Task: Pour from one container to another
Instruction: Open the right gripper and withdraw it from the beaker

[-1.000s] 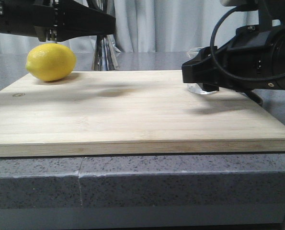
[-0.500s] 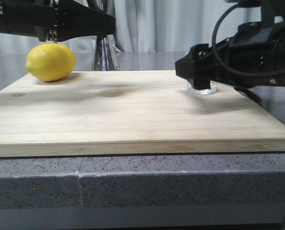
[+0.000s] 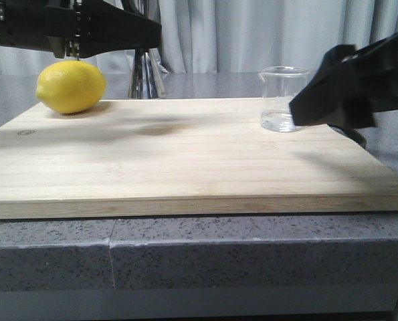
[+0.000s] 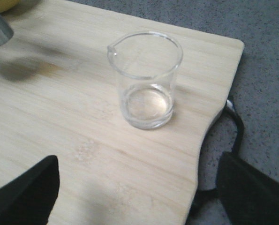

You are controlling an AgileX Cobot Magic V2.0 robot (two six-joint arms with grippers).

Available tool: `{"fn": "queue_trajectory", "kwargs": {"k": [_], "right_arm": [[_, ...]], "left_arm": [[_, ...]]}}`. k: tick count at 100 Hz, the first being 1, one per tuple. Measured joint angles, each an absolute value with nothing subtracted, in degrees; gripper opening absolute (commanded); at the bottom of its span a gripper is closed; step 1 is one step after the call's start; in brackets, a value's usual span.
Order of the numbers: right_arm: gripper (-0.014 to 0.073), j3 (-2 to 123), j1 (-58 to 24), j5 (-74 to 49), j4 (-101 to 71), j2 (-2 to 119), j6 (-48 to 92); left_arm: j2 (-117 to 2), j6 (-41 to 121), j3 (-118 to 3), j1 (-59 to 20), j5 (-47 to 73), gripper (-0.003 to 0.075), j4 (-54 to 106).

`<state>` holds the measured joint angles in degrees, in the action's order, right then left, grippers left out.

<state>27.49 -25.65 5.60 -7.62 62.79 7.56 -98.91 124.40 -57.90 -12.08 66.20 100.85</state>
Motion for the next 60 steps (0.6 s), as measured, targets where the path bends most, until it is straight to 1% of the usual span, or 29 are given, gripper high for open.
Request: {"fn": "queue_trajectory", "kwargs": {"k": [26, 44, 60], "right_arm": [[0.0615, 27.39, -25.65, -5.63, -7.62, 52.31, 7.56], [0.0615, 27.37, -25.65, -8.49, -7.62, 48.98, 7.56], [0.0615, 27.37, -25.65, -8.8, -7.62, 48.36, 7.56]], "left_arm": [[-98.91, 124.4, -57.9, -12.08, 66.2, 0.0188, 100.85], [-98.91, 124.4, -57.9, -12.08, 66.2, 0.0188, 100.85], [-98.91, 124.4, -57.9, -12.08, 66.2, 0.0188, 100.85]]}}
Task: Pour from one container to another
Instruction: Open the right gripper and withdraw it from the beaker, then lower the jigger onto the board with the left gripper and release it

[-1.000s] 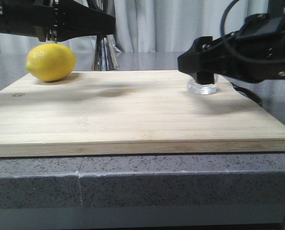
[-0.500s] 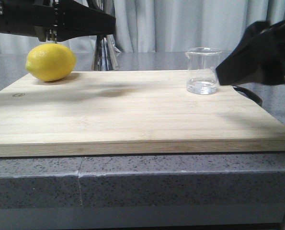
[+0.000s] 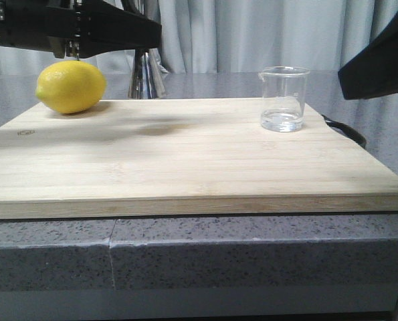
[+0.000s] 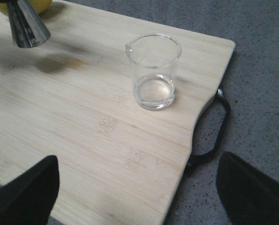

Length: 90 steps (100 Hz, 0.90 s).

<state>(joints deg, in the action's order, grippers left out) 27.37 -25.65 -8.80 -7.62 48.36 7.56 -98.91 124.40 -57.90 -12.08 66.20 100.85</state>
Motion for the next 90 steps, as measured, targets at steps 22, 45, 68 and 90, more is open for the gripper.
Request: {"fn": "queue_trajectory", "kwargs": {"k": [22, 45, 68, 90], "right_arm": [[0.0615, 27.37, -25.65, -8.8, -7.62, 48.28, 7.56], [0.0615, 27.37, -25.65, -8.8, -7.52, 48.28, 7.56], [0.0615, 27.37, -25.65, -8.8, -6.99, 48.28, 7.56], [0.0615, 27.37, -25.65, -8.86, -6.09, 48.28, 7.56]], "left_arm": [[-98.91, 124.4, -57.9, -12.08, 66.2, 0.0188, 100.85], [-98.91, 126.66, -57.9, -12.08, 66.2, 0.0188, 100.51], [-101.11, 127.43, -57.9, -12.08, 66.31, 0.0188, 100.61], [-102.49, 128.46, -57.9, -12.08, 66.09, 0.0188, 100.61]]}}
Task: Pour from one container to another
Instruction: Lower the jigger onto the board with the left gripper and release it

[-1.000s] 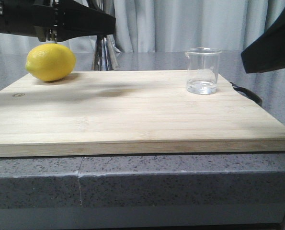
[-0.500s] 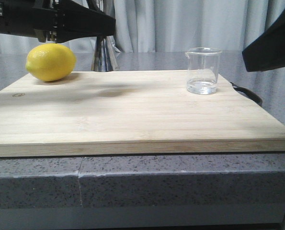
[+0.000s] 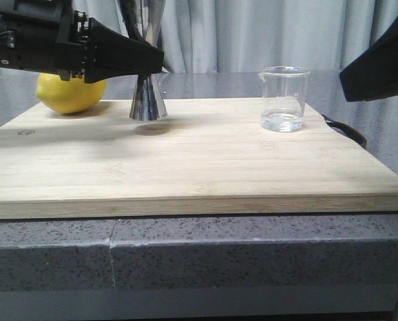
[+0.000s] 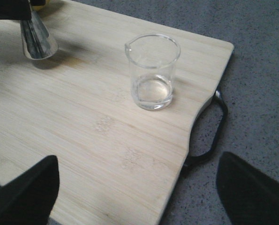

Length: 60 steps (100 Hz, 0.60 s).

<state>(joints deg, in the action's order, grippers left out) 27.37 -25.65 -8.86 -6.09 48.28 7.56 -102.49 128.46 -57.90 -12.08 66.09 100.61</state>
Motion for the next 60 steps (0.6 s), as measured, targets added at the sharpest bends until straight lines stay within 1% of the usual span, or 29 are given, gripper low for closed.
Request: {"fn": "queue_trajectory", "kwargs": {"k": [60], "right_arm": [[0.0615, 27.37, -25.65, -8.86, -4.97, 48.28, 7.56]], "left_arm": [[-105.42, 128.67, -58.03, -12.08, 66.3, 0.0195, 101.15]]}}
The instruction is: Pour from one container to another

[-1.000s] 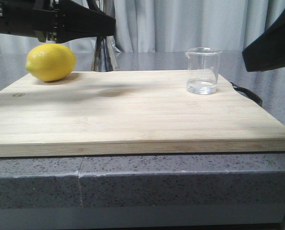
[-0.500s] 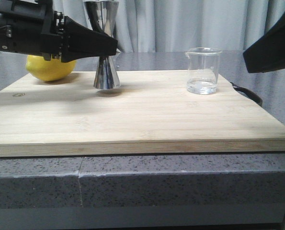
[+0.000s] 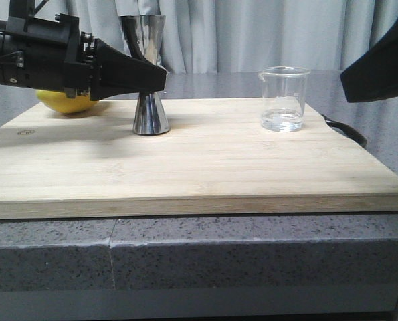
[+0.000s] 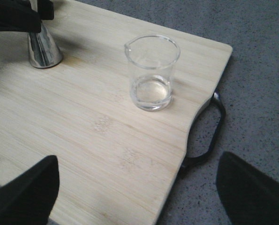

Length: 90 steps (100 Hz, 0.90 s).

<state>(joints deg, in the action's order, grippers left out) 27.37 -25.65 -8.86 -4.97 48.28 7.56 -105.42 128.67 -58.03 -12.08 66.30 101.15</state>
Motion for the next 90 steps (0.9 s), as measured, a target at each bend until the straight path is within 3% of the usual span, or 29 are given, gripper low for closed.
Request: {"fn": "queue_trajectory", "kwargs": {"k": [37, 61, 90], "right_arm": [[0.0615, 27.37, -25.65, -8.54, -4.97, 48.28, 7.56], [0.0615, 29.42, -25.65, -11.71, -4.97, 48.28, 7.56], [0.0615, 37.4, -25.65, -26.71, -4.29, 48.28, 7.56]], "left_arm": [[-105.42, 128.76, -58.03, -12.08, 66.3, 0.0469, 101.24], [-102.5, 123.88, -58.03, -12.08, 64.62, 0.0477, 97.04], [-91.31, 105.63, -58.03, -12.08, 54.12, 0.0477, 78.64]]}}
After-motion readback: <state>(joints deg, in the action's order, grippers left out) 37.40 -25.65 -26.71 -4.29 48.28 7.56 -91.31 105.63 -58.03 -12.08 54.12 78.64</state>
